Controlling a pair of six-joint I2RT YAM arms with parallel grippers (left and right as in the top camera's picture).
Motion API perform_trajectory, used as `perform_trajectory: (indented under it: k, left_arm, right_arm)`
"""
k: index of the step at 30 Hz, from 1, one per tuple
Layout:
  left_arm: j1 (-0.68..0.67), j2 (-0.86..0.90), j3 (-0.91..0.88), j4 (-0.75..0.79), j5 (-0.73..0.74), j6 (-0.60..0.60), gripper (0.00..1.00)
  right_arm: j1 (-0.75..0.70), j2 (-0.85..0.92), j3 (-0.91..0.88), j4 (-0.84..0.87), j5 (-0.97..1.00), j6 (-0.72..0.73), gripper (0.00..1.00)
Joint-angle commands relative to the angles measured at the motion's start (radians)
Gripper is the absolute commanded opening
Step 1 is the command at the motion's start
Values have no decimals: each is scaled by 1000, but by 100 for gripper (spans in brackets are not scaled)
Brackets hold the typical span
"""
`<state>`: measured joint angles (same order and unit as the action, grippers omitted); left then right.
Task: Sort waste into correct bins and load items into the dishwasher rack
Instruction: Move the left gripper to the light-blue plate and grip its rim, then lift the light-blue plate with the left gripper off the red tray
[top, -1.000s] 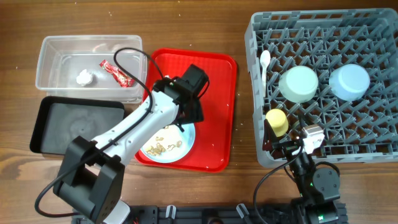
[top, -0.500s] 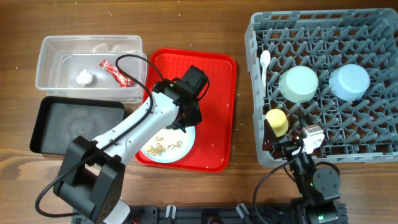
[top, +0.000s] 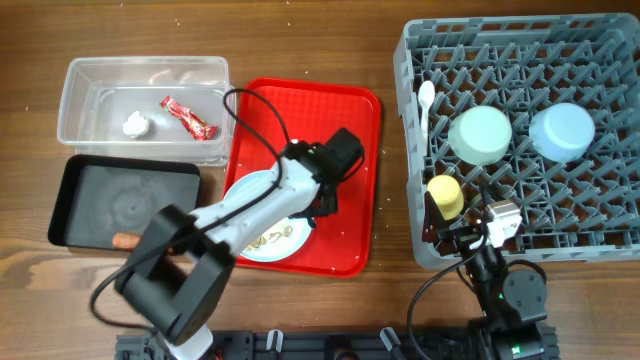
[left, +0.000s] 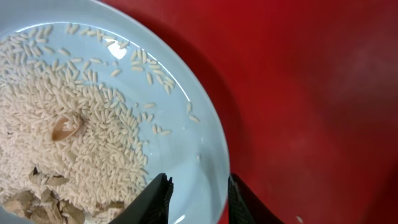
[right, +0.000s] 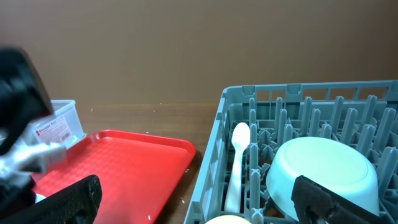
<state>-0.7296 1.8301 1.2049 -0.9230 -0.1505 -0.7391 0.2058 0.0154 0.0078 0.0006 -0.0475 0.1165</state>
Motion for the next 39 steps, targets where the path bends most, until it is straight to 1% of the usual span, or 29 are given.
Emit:
perform_trajectory:
  k: [1,2,3,4,5,8,11,12,16,19,22,23,24,25,33,35,39]
  left_arm:
    - [-2,68,-8,10,-45,-2,31]
    - [-2,80,-8,16,-45,-2,29]
    - [-2,87,-8,24,-45,-2,25]
    - [-2,95,-8,35,-45,-2,19]
    - [-2,100,-8,42,-45,-2,18]
    - [-2,116,-8,44,-32,0,19]
    - [-1,112,-4,32,-26,18,17]
    - [2,107,5,21,-19,31,14]
    - [3,79,79,-90,-15,31,13]
    - [-3,69,93,-103,32,31,15]
    - [-13,69,89,-103,42,31,21]
    - [-18,69,89,-102,42,31,25]
    - [-30,69,89,-96,42,31,38]
    - [-39,69,89,-95,42,31,40]
    - [-100,70,84,-62,11,30,44]
    - [-99,70,84,-61,11,30,43]
    - [-91,65,105,-106,15,32,36]
  right_arm:
    - [-2,-8,-3,2,3,17,100]
    - [-2,-8,-3,2,3,17,100]
    - [-2,-8,-3,2,3,17,100]
    - [-2,-8,-3,2,3,17,100]
    - [-2,-8,-3,2,3,17,100]
    - [-2,-8,-3,2,3,17,100]
    - [-2,-8,-3,2,3,17,100]
    - [-2,-8,-3,2,3,17,100]
    - [-2,-8,-3,2,3,16,100]
    - [-2,-8,-3,2,3,17,100]
    - [-2,-8,-3,2,3,17,100]
    - [-2,-8,-3,2,3,17,100]
    - [-2,-8,-3,2,3,17,100]
    - [-2,-8,-3,3,3,17,100]
    - [-2,-8,-3,3,3,17,100]
    - [-2,-8,-3,2,3,17,100]
    - [-2,-8,-3,2,3,17,100]
